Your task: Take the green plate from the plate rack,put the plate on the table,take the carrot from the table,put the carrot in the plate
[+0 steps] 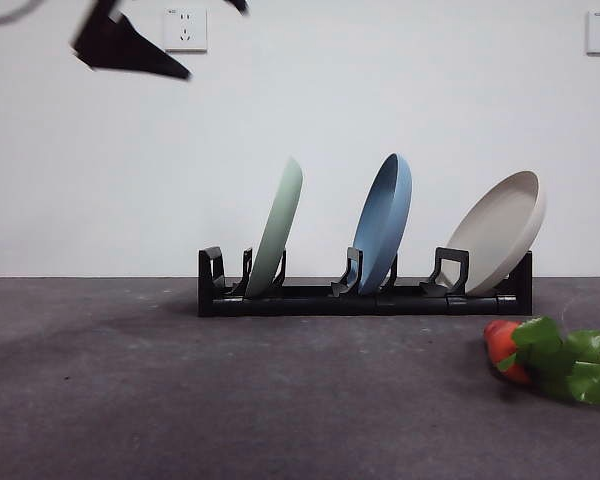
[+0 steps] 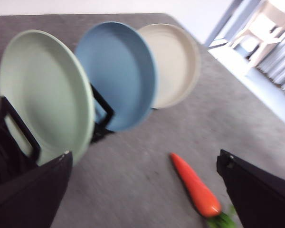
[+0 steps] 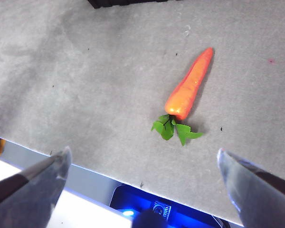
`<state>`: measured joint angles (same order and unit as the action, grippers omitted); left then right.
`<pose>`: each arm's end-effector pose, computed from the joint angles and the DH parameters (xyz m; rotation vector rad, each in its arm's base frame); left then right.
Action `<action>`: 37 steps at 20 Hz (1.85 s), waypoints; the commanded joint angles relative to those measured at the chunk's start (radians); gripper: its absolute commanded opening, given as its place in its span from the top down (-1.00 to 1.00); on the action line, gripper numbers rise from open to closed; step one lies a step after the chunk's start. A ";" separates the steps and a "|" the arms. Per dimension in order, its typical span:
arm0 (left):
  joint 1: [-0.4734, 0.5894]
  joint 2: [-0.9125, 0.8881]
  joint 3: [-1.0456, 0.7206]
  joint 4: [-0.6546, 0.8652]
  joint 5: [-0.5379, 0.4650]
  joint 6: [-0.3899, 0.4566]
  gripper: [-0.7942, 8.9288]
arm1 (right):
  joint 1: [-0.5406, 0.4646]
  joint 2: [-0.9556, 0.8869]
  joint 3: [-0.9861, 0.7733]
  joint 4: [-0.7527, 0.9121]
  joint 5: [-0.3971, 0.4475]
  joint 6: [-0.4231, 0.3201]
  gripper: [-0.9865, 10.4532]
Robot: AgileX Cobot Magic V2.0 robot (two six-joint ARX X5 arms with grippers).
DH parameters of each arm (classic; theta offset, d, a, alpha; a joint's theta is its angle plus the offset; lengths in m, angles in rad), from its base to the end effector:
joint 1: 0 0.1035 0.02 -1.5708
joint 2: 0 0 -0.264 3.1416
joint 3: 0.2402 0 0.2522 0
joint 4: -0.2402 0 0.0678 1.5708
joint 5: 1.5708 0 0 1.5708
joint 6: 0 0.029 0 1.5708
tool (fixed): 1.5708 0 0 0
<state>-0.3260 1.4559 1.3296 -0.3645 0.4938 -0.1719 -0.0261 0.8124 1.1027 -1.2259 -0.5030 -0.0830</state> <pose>0.3012 -0.1163 0.3504 -0.2011 0.5709 -0.7581 0.1116 0.0111 0.3477 0.1710 0.8907 0.4781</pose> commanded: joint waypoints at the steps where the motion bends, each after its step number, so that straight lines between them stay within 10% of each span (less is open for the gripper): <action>1: -0.022 0.116 0.084 0.033 -0.061 0.027 -0.26 | 0.002 0.000 0.000 0.006 -0.004 0.000 -0.32; 16: -0.100 0.467 0.170 0.275 -0.230 0.026 -0.25 | 0.002 0.001 0.000 0.005 -0.004 0.005 -0.32; 26: -0.112 0.486 0.170 0.330 -0.197 0.026 0.84 | 0.002 0.002 0.000 0.006 -0.004 0.004 -0.32; 37: -0.109 0.478 0.192 0.353 -0.159 -0.014 0.85 | 0.002 0.004 0.000 0.006 -0.003 0.004 -0.32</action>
<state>-0.4377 1.9373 1.5074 -0.0372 0.3302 -0.1795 -0.0261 0.8158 1.1027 -1.2259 -0.5030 -0.0830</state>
